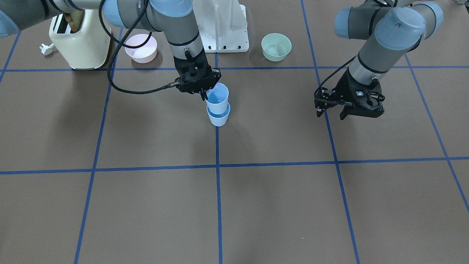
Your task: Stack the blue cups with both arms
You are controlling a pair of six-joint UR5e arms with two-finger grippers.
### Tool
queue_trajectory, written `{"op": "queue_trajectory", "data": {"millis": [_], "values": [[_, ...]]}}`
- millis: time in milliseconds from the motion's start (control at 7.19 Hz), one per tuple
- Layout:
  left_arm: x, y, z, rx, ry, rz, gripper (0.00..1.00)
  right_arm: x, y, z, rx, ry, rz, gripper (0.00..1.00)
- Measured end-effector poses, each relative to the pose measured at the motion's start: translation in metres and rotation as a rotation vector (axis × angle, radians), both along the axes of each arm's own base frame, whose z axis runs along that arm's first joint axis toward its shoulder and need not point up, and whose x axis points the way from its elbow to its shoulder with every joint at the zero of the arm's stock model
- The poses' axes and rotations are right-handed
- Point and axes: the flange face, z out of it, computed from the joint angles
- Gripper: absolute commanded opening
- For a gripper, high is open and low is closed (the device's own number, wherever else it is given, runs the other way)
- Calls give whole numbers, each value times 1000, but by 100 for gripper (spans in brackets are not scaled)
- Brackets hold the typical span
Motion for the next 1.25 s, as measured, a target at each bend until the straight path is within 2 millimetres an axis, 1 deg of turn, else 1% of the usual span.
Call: {"op": "queue_trajectory", "data": {"millis": [278, 417, 557, 696, 835, 974, 1113, 1252], "values": [[-1, 0, 0, 0, 1, -2, 76, 2, -1, 1, 13, 3, -8, 100], [-2, -1, -1, 1, 1, -4, 76, 10, -7, -2, 27, -2, -5, 100], [-8, -4, -1, -2, 5, -7, 76, 24, -20, -4, 33, -8, 13, 100], [-18, -9, 0, -6, 14, -5, 76, 44, -38, -1, 41, -9, 32, 100], [-32, -14, 7, 1, 15, 6, 76, 68, -60, 6, 56, -1, 49, 100], [-53, -20, 22, 22, -1, 19, 85, 98, -87, 17, 59, 14, 86, 100], [-81, -27, 42, 50, -27, 26, 96, 130, -112, 36, 45, 35, 124, 100], [-110, -32, 64, 71, -52, 33, 98, 161, -133, 63, 41, 65, 140, 100]]}}
